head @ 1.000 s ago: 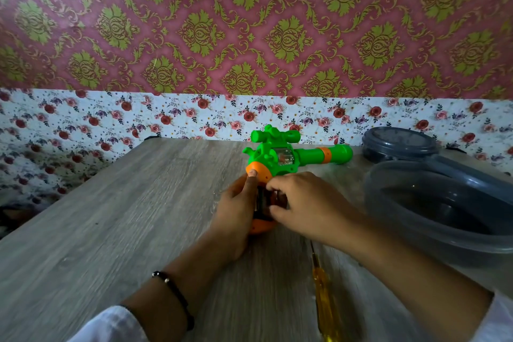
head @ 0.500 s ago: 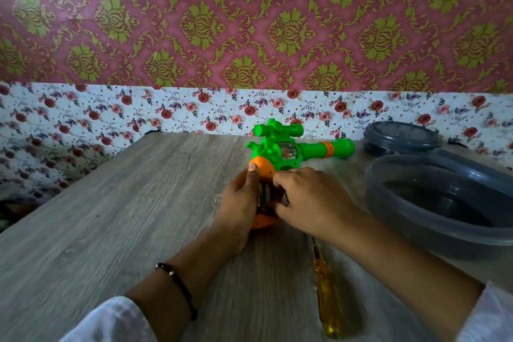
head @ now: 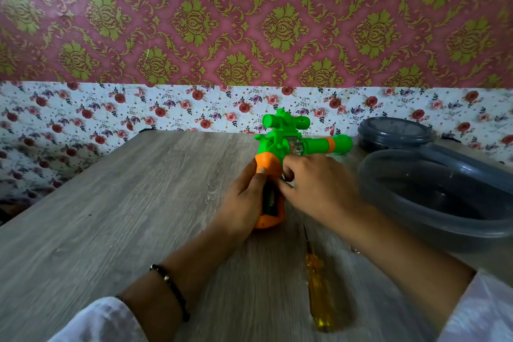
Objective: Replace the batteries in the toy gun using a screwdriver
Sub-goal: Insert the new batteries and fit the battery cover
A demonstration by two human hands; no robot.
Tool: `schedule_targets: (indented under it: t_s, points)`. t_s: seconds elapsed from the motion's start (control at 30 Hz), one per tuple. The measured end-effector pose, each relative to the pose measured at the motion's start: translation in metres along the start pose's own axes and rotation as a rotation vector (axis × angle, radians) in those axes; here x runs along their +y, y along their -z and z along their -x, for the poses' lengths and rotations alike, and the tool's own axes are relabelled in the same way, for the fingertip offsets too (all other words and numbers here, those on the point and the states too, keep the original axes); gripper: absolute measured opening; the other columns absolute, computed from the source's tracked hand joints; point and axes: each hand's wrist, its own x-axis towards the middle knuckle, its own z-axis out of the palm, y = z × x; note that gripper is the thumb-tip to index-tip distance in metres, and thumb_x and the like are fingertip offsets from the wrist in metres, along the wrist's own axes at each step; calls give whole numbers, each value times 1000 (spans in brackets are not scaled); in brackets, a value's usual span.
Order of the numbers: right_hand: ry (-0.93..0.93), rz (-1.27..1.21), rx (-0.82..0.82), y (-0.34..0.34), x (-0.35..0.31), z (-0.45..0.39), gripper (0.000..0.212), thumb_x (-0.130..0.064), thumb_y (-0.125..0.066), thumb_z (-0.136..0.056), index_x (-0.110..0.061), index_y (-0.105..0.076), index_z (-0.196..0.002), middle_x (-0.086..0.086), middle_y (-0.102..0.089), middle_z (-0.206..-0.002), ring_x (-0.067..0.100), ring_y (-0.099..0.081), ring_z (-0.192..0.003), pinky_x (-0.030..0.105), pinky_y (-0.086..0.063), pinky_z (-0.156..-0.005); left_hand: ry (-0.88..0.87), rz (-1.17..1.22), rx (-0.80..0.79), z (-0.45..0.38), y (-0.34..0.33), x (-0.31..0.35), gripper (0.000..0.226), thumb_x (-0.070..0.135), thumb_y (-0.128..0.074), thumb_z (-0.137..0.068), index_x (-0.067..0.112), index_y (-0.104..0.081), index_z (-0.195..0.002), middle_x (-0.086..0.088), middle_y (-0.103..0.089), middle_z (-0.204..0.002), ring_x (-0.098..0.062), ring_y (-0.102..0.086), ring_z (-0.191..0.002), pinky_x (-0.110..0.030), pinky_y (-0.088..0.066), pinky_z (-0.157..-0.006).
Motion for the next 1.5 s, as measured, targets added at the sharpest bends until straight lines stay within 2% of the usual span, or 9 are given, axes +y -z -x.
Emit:
schedule_targets:
  t_s: [0.17, 0.33, 0.5, 0.6, 0.73, 1.03, 1.17, 1.33, 1.5]
  points:
    - [-51, -8, -18, 1, 6, -2, 37, -61, -54, -82, -24, -50, -77, 2, -65, -82, 24, -62, -81, 30, -44, -63, 8, -96, -71, 1, 3, -2, 36, 5, -47, -94, 26, -53, -123, -8, -67, -109, -22, -65, -98, -38, -52, -89]
    - [-82, -2, -118, 3, 3, -2, 36, -57, -52, -85, -22, -49, -80, 3, -62, -83, 25, -61, -83, 28, -36, -60, -84, -294, -34, 2, 4, -3, 34, 10, -47, -96, 27, -47, -125, 5, -63, -95, -3, -60, -78, -6, -45, -63]
    - [-121, -25, -395, 26, -1, -12, 31, -42, -61, -84, -16, -57, -100, 1, -59, -91, 24, -58, -90, 30, -43, -69, -58, -304, 1, -1, 4, -8, 39, 16, -49, -94, 20, -47, -133, -2, -64, -110, -17, -62, -99, -27, -51, -84]
    - [-93, 72, -638, 48, 2, -10, 34, -41, -68, -80, -12, -62, -95, 4, -64, -89, 20, -61, -82, 33, -51, -71, -14, -248, 18, -1, 4, -8, 30, 4, -44, -97, 32, -50, -105, -3, -64, -101, -20, -62, -95, -22, -52, -74]
    - [-167, 197, -923, 70, 3, 1, 26, -29, -73, -80, -8, -59, -75, 2, -55, -61, 16, -55, -54, 21, -48, -44, 1, -230, 15, -2, 4, -5, 30, 2, -42, -96, 29, -52, -103, -16, -65, -106, -27, -64, -93, -34, -54, -77]
    - [-190, 308, -857, 54, -2, 8, 28, -23, -67, -86, -7, -54, -67, 1, -47, -57, 11, -44, -45, 24, -40, -42, 38, -206, 26, -1, 4, -4, 19, 24, -48, -89, 33, -54, -104, -11, -66, -108, -30, -65, -100, -53, -51, -90]
    - [-167, 331, -875, 50, -3, 12, 16, -12, -70, -82, -3, -67, -94, 2, -47, -57, 12, -44, -45, 23, -38, -41, 64, -208, 35, -3, 5, -7, 21, 14, -45, -97, 33, -53, -97, -12, -66, -108, -30, -65, -99, -53, -51, -91]
    - [-134, 363, -933, 50, -6, 11, 17, -5, -68, -81, -2, -67, -97, 3, -47, -58, 12, -43, -43, 18, -35, -30, 92, -173, 49, -7, 6, -10, 16, 11, -44, -98, 23, -55, -98, -18, -66, -106, -33, -67, -96, -56, -51, -89]
    - [-115, 287, -945, 54, -1, 9, 17, -8, -68, -82, -6, -55, -70, 4, -52, -57, 8, -45, -27, 15, -35, -28, 96, -167, 49, -8, 6, -13, 15, 16, -44, -99, 26, -55, -97, -16, -66, -105, -32, -66, -96, -55, -51, -89]
